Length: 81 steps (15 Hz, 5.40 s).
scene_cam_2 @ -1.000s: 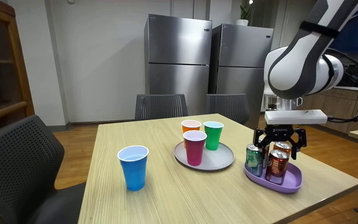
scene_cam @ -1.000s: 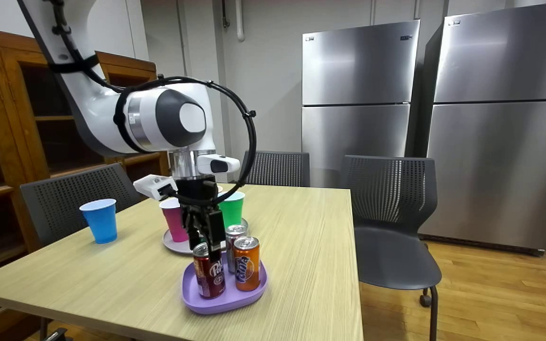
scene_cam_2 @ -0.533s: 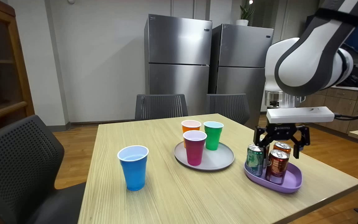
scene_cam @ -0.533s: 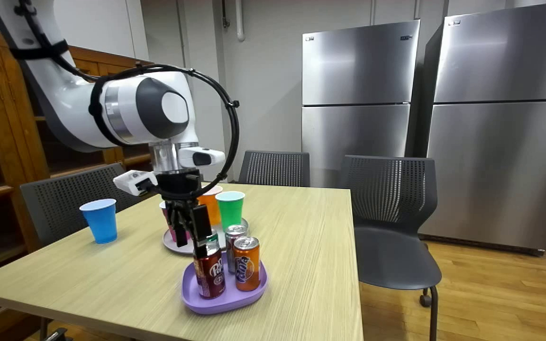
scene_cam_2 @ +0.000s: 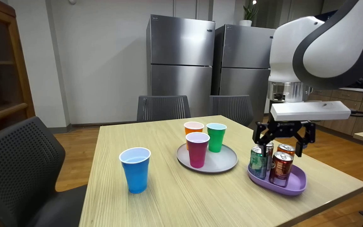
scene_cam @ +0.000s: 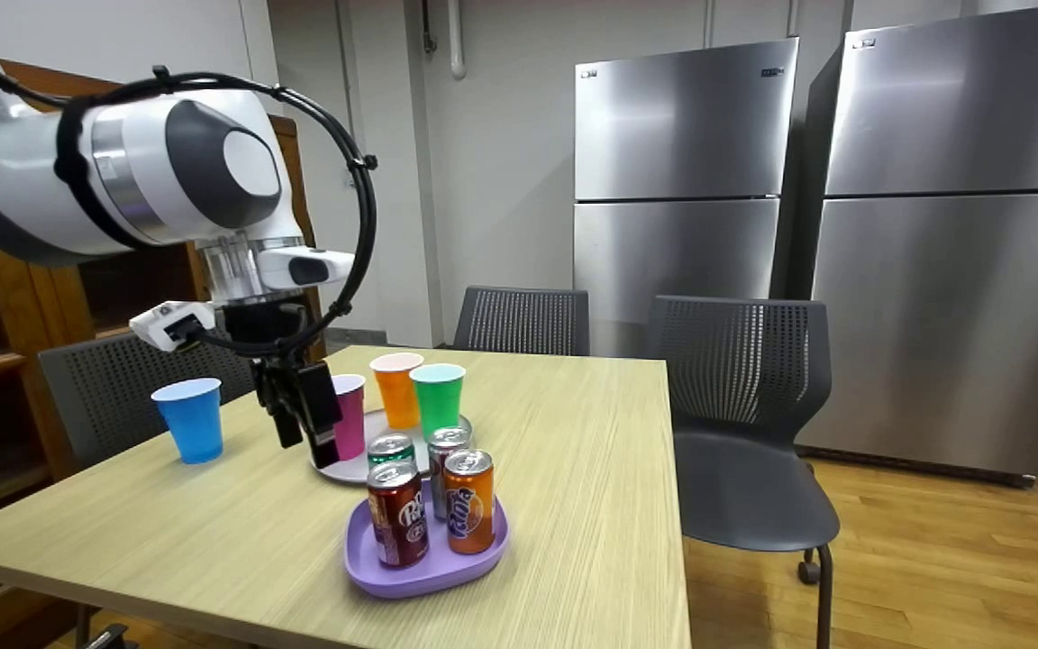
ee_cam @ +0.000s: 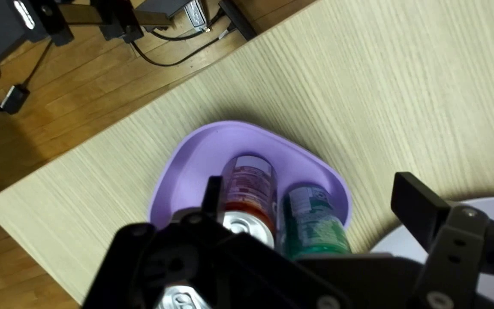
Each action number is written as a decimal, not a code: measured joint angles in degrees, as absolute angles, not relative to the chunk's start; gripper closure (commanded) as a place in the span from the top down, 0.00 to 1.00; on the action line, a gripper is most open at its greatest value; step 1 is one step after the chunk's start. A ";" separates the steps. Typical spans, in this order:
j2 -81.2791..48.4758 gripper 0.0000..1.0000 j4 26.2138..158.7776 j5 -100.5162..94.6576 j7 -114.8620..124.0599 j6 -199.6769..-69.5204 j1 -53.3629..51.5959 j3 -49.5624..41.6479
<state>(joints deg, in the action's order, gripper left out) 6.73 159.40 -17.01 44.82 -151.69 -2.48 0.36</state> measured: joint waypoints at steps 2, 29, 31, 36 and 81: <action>8.09 1.00 158.77 -17.00 45.24 -151.67 -2.54 2.98; -18.20 1.00 120.71 -16.78 53.24 -142.68 -17.24 13.34; -21.56 1.00 116.74 -16.70 52.13 -142.26 -19.00 12.46; -28.24 1.00 108.75 -15.89 48.62 -140.78 -22.05 10.63; -31.27 0.01 109.47 -7.89 35.28 -142.03 -24.20 6.80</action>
